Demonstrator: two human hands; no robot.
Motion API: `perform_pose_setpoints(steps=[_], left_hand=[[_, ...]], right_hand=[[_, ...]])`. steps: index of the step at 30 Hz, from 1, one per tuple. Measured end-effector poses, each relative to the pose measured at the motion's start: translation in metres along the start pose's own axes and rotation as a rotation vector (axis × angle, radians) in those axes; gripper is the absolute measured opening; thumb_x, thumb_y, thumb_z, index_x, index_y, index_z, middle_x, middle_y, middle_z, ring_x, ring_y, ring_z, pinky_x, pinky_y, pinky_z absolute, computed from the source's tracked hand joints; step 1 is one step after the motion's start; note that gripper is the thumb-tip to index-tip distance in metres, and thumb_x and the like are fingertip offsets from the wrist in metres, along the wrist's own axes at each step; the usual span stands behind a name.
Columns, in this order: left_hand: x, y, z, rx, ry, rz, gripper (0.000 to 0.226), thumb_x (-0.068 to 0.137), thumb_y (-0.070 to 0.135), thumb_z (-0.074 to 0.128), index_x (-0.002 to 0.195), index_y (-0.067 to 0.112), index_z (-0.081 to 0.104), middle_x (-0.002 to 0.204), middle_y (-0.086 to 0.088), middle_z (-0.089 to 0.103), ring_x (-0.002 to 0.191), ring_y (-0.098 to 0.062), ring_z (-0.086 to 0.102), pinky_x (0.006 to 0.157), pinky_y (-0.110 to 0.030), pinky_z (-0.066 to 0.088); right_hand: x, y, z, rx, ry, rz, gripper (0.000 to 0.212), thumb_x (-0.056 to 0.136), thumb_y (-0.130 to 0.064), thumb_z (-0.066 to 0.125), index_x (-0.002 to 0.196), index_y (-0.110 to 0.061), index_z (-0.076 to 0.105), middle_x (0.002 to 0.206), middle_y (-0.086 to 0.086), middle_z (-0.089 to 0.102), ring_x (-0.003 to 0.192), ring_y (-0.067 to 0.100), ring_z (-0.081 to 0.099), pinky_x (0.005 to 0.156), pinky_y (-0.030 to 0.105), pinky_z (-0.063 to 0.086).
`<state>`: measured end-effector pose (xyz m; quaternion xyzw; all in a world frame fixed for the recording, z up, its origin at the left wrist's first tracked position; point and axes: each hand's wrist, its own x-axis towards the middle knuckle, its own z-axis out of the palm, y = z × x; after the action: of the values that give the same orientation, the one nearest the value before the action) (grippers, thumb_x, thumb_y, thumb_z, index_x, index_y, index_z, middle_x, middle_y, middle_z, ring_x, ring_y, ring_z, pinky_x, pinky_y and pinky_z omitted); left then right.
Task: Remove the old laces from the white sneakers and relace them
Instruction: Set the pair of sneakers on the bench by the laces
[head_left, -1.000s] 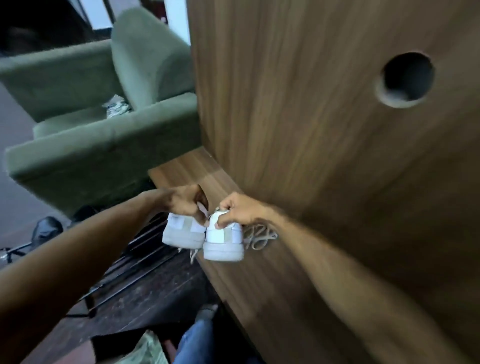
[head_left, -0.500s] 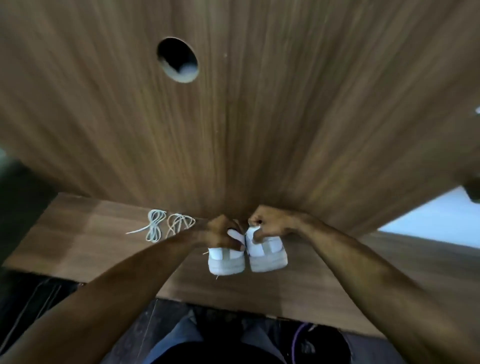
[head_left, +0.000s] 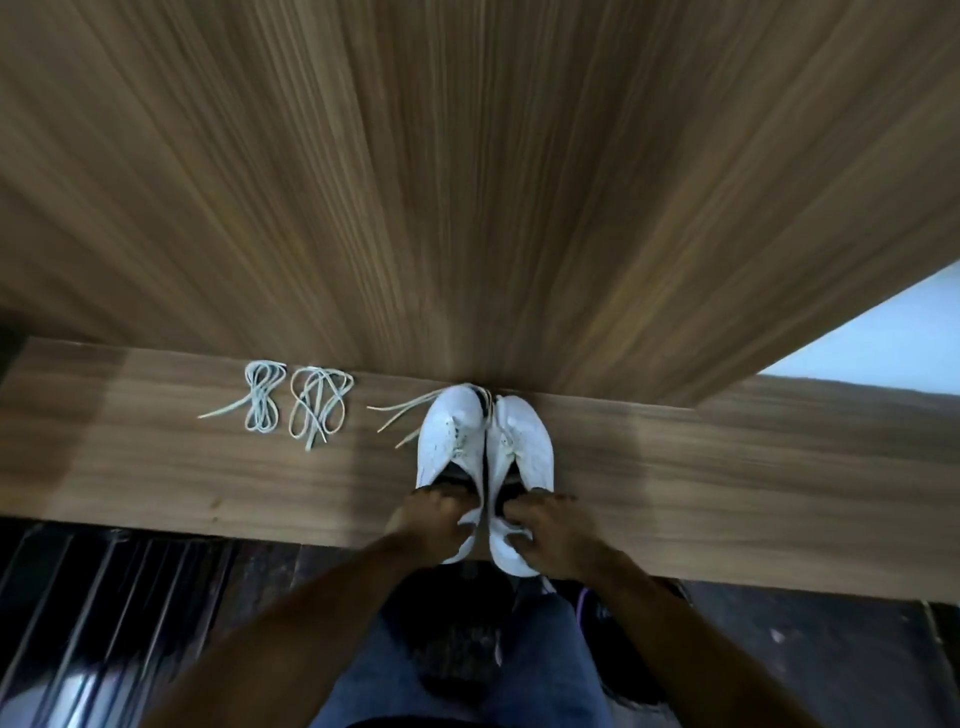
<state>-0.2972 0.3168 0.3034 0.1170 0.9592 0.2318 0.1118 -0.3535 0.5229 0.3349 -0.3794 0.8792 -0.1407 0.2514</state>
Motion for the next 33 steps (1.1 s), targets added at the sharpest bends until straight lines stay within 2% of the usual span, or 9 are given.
perform_pose_setpoints(steps=[3,6,9,13,16,20,24,29,33], left_hand=[[-0.004,-0.009,0.037,-0.002,0.087,0.012,0.035,0.07,0.043,0.05,0.088,0.021,0.071,0.083,0.002,0.07,0.072,-0.019,0.068,0.051,-0.02,0.05],[-0.008,-0.024,0.07,0.007,0.096,0.047,0.026,0.076,0.038,0.059,0.093,0.021,0.067,0.086,0.002,0.065,0.076,-0.021,0.064,0.054,-0.026,0.05],[-0.006,-0.03,0.093,0.006,0.172,0.1,0.015,0.079,0.029,0.062,0.088,0.018,0.065,0.081,0.001,0.062,0.071,-0.023,0.061,0.053,-0.031,0.046],[-0.003,-0.037,0.104,0.002,0.329,0.2,0.013,0.082,0.026,0.059,0.077,0.016,0.066,0.072,0.001,0.062,0.064,-0.023,0.06,0.049,-0.035,0.043],[-0.002,-0.041,0.11,0.003,0.458,0.244,0.013,0.079,0.025,0.061,0.078,0.016,0.069,0.071,0.003,0.065,0.063,-0.02,0.062,0.048,-0.033,0.044],[-0.004,-0.045,0.116,-0.002,0.517,0.25,0.015,0.075,0.028,0.06,0.079,0.018,0.07,0.07,0.004,0.065,0.064,-0.017,0.061,0.049,-0.028,0.041],[-0.015,-0.032,0.12,-0.048,0.469,0.099,0.023,0.071,0.035,0.052,0.075,0.017,0.067,0.072,0.0,0.067,0.068,-0.024,0.064,0.051,-0.031,0.046],[-0.025,-0.025,0.119,0.084,0.475,0.109,0.016,0.071,0.033,0.056,0.076,0.018,0.062,0.075,-0.002,0.064,0.071,-0.025,0.06,0.053,-0.032,0.048],[-0.035,-0.024,0.123,0.176,0.587,0.088,0.026,0.074,0.04,0.055,0.088,0.022,0.068,0.081,0.004,0.067,0.081,-0.018,0.056,0.072,-0.028,0.037]], right_hand=[[0.01,0.021,0.042,-0.019,-0.041,0.004,0.019,0.083,-0.035,0.054,0.092,-0.018,0.052,0.1,0.007,0.062,0.101,0.031,0.057,0.086,0.04,0.044],[0.019,0.034,0.082,-0.01,-0.025,0.005,0.022,0.077,-0.027,0.058,0.096,-0.023,0.048,0.086,0.001,0.064,0.091,0.025,0.062,0.114,0.045,0.02],[0.024,0.035,0.113,0.077,0.215,-0.063,0.038,0.059,-0.022,0.058,0.074,-0.031,0.025,0.054,-0.009,0.042,0.052,0.021,0.051,0.11,0.053,0.031],[0.028,0.04,0.129,0.081,0.42,-0.063,0.03,0.057,-0.019,0.057,0.068,-0.027,0.03,0.049,-0.005,0.039,0.045,0.022,0.043,0.116,0.049,0.023],[0.031,0.036,0.13,0.07,0.438,-0.086,0.014,0.063,-0.024,0.05,0.066,-0.024,0.036,0.048,-0.007,0.038,0.045,0.021,0.042,0.116,0.049,0.024],[0.034,0.04,0.139,0.03,0.492,-0.073,0.015,0.066,-0.035,0.043,0.066,-0.021,0.049,0.052,-0.015,0.033,0.051,0.023,0.05,0.115,0.048,0.027],[0.024,0.028,0.141,0.107,0.441,0.092,0.037,0.067,-0.037,0.044,0.078,-0.009,0.065,0.059,-0.007,0.049,0.078,0.032,0.062,0.116,0.019,0.002],[0.012,0.022,0.135,0.09,0.401,0.032,0.024,0.068,-0.036,0.045,0.078,-0.021,0.062,0.065,-0.001,0.06,0.076,0.03,0.059,0.111,0.052,0.03],[0.003,0.014,0.122,-0.074,0.303,0.091,0.01,0.079,-0.028,0.051,0.084,-0.02,0.056,0.09,0.008,0.067,0.097,0.03,0.057,0.108,0.036,0.031]])
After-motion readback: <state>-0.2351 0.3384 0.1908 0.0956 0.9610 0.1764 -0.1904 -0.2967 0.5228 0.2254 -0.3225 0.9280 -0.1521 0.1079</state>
